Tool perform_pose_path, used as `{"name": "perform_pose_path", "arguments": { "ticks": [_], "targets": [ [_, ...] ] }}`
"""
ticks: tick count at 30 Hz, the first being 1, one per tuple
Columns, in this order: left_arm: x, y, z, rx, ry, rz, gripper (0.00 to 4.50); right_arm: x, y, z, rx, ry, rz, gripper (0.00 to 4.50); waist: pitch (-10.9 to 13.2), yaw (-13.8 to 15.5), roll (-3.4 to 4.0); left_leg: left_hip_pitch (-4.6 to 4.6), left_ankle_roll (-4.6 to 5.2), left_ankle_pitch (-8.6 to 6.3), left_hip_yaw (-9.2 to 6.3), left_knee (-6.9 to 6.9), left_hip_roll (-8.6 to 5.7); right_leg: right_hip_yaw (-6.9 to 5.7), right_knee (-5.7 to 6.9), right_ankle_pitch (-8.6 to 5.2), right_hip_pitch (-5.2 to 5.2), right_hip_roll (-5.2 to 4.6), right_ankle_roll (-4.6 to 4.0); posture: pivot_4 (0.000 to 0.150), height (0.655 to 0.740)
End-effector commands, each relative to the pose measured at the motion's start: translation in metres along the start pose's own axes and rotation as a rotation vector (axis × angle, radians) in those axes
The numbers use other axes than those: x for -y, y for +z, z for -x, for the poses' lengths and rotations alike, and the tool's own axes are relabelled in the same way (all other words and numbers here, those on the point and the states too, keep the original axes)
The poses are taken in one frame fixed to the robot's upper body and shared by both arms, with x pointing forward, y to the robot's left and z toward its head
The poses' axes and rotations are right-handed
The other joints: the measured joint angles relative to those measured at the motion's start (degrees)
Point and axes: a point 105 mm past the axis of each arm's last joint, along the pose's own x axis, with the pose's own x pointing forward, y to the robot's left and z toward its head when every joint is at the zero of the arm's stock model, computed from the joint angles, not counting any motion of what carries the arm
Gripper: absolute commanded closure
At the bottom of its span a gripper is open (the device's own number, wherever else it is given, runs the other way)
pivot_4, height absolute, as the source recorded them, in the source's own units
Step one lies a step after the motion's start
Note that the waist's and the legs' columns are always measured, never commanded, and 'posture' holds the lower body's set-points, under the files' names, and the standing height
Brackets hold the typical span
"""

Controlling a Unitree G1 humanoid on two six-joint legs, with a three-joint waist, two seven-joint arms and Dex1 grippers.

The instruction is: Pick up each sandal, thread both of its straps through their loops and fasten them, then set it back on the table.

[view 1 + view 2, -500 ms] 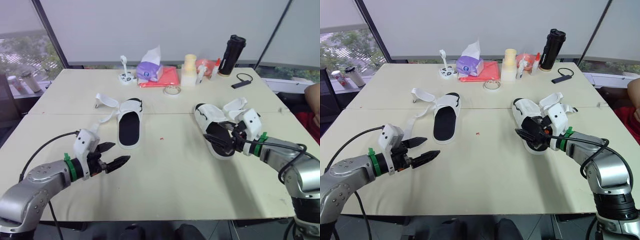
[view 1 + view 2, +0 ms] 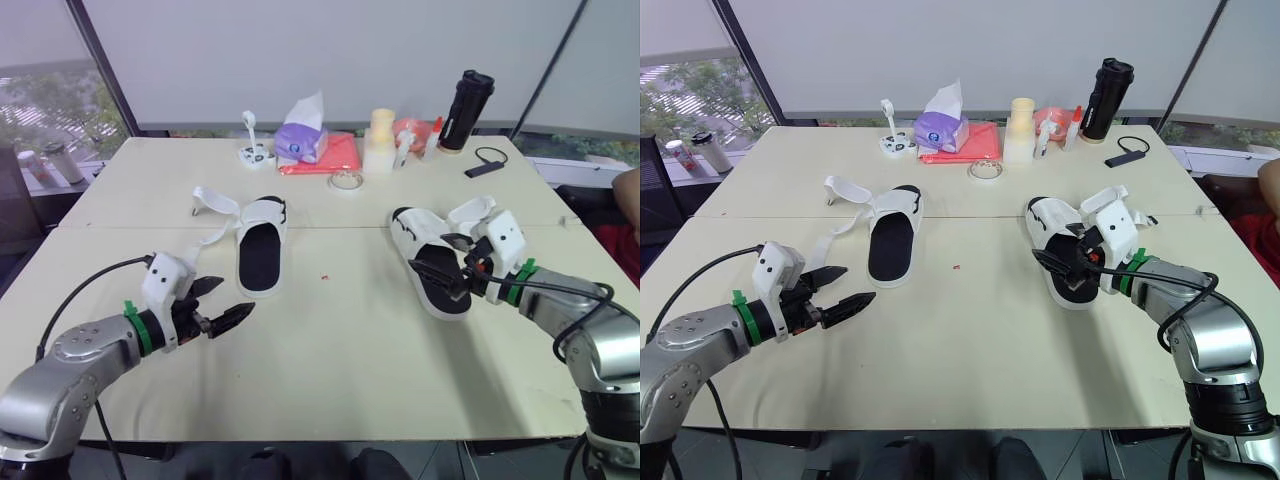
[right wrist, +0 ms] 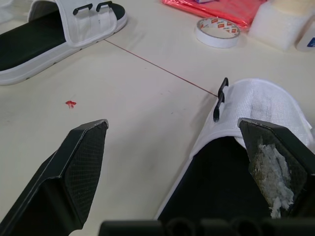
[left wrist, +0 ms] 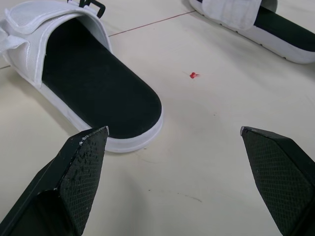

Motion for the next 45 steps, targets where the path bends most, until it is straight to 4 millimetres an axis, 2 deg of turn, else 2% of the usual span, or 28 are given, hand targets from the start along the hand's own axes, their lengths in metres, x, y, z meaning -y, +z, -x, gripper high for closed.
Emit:
{"name": "perform_pose_path", "arguments": {
  "ticks": [1,3,5,8,10,12,18,22,24,28,35,37,39,43,44,45],
  "targets": [
    [0.001,0.012,-0.001,0.039,-0.011,-0.024,0.02,0.003,0.012,0.001,0.047,-0.023,0.038,0.00,0.0,0.0,0.00,0.00,0.00,0.00,0.00,0.00,0.00,0.00,0.00,0.00,0.00,0.00,0.00,0.150,0.7400],
    [0.000,0.015,-0.002,0.039,-0.015,-0.042,0.02,0.006,0.012,0.001,0.044,-0.041,0.053,0.00,0.0,0.0,0.00,0.00,0.00,0.00,0.00,0.00,0.00,0.00,0.00,0.00,0.00,0.00,0.00,0.150,0.7400],
    [-0.008,0.024,-0.002,0.019,-0.007,-0.173,0.02,0.014,0.011,0.004,0.014,-0.068,0.140,0.00,0.0,0.1,-0.01,0.00,0.00,0.00,0.00,0.01,0.00,0.00,0.00,0.00,0.01,0.00,0.00,0.150,0.7400],
    [-0.015,0.044,-0.003,0.039,-0.036,-0.213,0.02,0.040,0.013,0.018,-0.033,-0.161,0.240,0.00,0.0,0.2,0.00,-0.02,-0.01,0.01,0.00,0.01,-0.02,-0.02,0.01,0.00,-0.02,0.00,0.00,0.150,0.7400],
    [-0.005,0.052,-0.006,0.037,-0.136,-0.200,0.02,0.048,0.013,0.026,-0.067,-0.198,0.326,0.00,0.0,0.2,0.00,-0.02,-0.01,0.01,0.01,0.02,-0.04,-0.04,-0.02,0.00,0.01,-0.01,0.00,0.150,0.7400],
    [0.009,0.055,-0.009,0.028,-0.247,-0.169,0.02,0.047,0.010,0.026,-0.095,-0.206,0.419,0.00,0.0,0.0,0.00,-0.03,0.00,0.00,0.02,0.01,-0.04,-0.04,-0.05,0.00,0.00,-0.01,0.00,0.150,0.7400],
    [0.038,0.064,-0.015,-0.002,-0.488,-0.104,0.02,0.039,-0.001,-0.003,-0.096,-0.233,0.529,0.00,0.0,-0.6,0.01,0.00,-0.04,0.03,0.04,0.02,0.04,-0.03,0.08,0.00,-0.05,0.10,0.00,0.150,0.7400],
    [0.050,0.064,-0.019,-0.007,-0.545,-0.103,0.02,0.036,-0.009,-0.022,-0.116,-0.246,0.617,0.00,0.0,-0.3,0.01,-0.01,-0.06,0.05,0.06,0.08,0.02,-0.02,0.17,0.00,-0.09,0.11,0.00,0.150,0.7400],
    [0.053,0.064,-0.021,-0.005,-0.549,-0.100,0.02,0.040,-0.015,-0.028,-0.148,-0.265,0.681,0.00,0.0,-0.2,0.01,-0.02,-0.06,0.05,0.06,0.09,0.01,-0.02,0.17,0.00,-0.10,0.10,0.00,0.150,0.7400],
    [0.056,0.063,-0.021,0.006,-0.544,-0.089,0.02,0.058,-0.027,-0.038,-0.261,-0.316,0.968,0.00,0.0,-0.1,0.00,-0.04,-0.08,0.06,0.06,0.11,0.00,-0.02,0.18,0.00,-0.12,0.09,0.00,0.150,0.7400],
    [0.056,0.062,-0.023,0.023,-0.515,-0.065,0.02,0.073,-0.021,-0.062,-0.223,-0.393,1.120,0.00,0.0,-0.5,0.00,-0.05,-0.19,0.13,0.08,0.11,0.00,0.00,0.24,0.00,-0.19,0.10,0.00,0.150,0.7400],
    [0.055,0.061,-0.023,0.026,-0.502,-0.062,0.00,0.073,-0.015,-0.068,-0.182,-0.400,1.126,0.53,0.0,-0.6,0.00,-0.05,-0.21,0.14,0.08,0.10,0.00,0.01,0.28,0.00,-0.21,0.12,0.00,0.150,0.7400],
    [0.054,0.059,-0.023,0.026,-0.491,-0.060,0.00,0.072,-0.014,-0.070,-0.160,-0.387,1.129,1.31,0.0,-0.6,0.00,-0.05,-0.22,0.15,0.08,0.10,0.01,0.01,0.30,0.00,-0.22,0.12,0.00,0.150,0.7400],
    [0.051,0.056,-0.023,0.033,-0.463,-0.047,0.00,0.069,-0.014,-0.073,-0.125,-0.365,1.158,3.44,0.0,-0.4,0.00,-0.07,-0.23,0.15,0.08,0.10,0.00,0.01,0.29,0.00,-0.23,0.11,0.00,0.150,0.7400],
    [0.051,0.055,-0.024,0.034,-0.457,-0.044,0.00,0.069,-0.014,-0.073,-0.126,-0.366,1.158,3.45,0.0,-0.4,0.00,-0.09,-0.23,0.15,0.08,0.11,0.00,0.01,0.29,0.00,-0.24,0.10,0.00,0.150,0.7400],
    [0.049,0.054,-0.024,0.037,-0.449,-0.037,0.00,0.071,-0.013,-0.072,-0.121,-0.371,1.170,3.72,0.0,-0.4,0.00,-0.09,-0.22,0.15,0.09,0.11,0.00,0.01,0.29,0.00,-0.24,0.10,0.00,0.150,0.7400]
  ]
}}
